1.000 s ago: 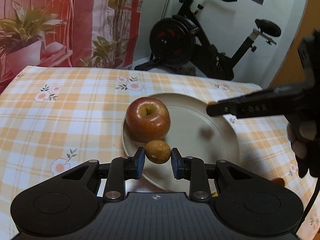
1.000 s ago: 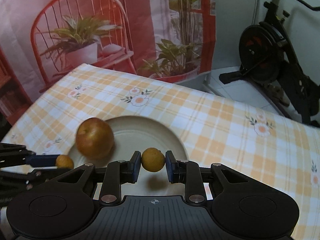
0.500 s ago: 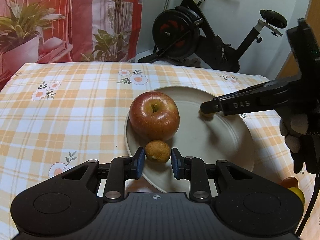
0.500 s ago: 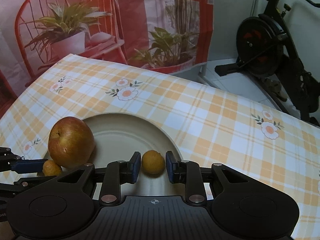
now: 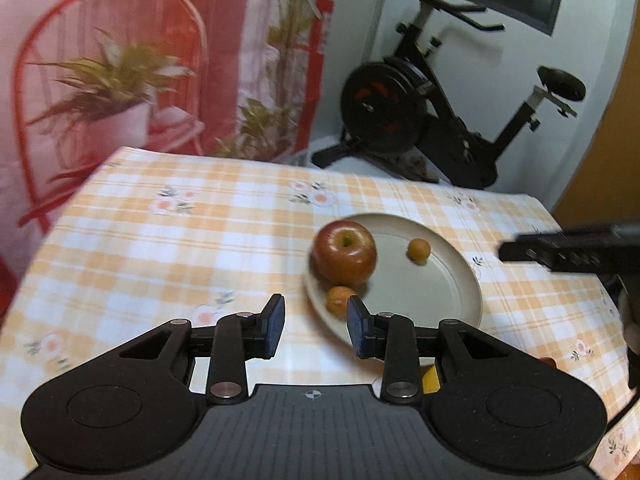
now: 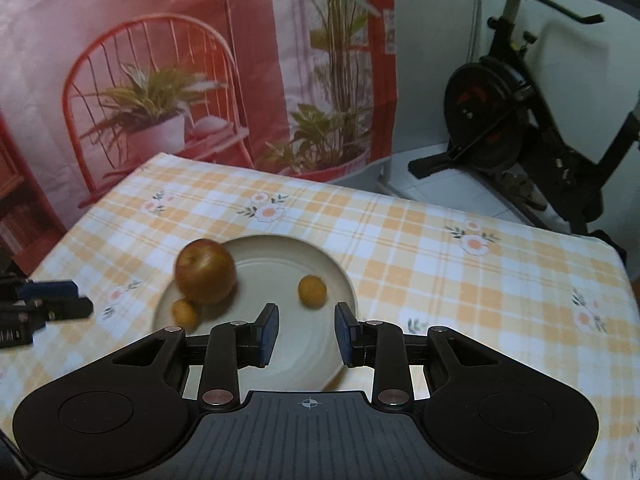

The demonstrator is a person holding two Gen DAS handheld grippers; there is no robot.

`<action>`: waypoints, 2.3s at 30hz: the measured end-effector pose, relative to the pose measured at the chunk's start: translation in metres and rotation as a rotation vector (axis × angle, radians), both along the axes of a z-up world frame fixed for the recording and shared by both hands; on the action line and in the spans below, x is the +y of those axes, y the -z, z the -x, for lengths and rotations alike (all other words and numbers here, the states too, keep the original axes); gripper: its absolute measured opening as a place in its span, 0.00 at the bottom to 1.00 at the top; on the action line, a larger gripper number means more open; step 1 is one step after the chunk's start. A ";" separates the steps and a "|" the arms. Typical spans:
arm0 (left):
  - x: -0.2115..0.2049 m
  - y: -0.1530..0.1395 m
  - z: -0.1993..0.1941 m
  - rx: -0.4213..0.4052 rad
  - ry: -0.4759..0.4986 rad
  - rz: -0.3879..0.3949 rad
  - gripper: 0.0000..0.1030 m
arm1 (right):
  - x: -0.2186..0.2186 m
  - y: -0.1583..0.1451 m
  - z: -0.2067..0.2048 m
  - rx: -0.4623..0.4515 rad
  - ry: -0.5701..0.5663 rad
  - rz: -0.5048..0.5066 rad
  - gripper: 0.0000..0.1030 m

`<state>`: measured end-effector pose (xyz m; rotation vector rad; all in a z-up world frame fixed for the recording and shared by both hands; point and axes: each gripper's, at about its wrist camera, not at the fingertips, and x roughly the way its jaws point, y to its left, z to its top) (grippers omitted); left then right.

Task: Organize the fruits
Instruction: 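Withdraw both tools from the plate toward the fruit pile, then close the right tool around the red apple while the left tool grips its top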

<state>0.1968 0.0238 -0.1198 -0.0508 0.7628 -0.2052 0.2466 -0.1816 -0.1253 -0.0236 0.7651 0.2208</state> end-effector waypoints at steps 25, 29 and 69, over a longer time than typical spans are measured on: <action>0.022 -0.048 0.139 -0.106 -0.066 0.006 0.35 | 0.038 -0.027 0.209 -0.163 0.049 -0.067 0.28; 0.017 -0.044 0.149 -0.127 -0.056 -0.009 0.35 | 0.048 -0.024 0.219 -0.180 0.037 -0.056 0.28; -0.023 0.025 0.094 0.097 0.128 0.020 0.46 | 0.063 0.043 0.202 -0.085 -0.026 -0.107 0.28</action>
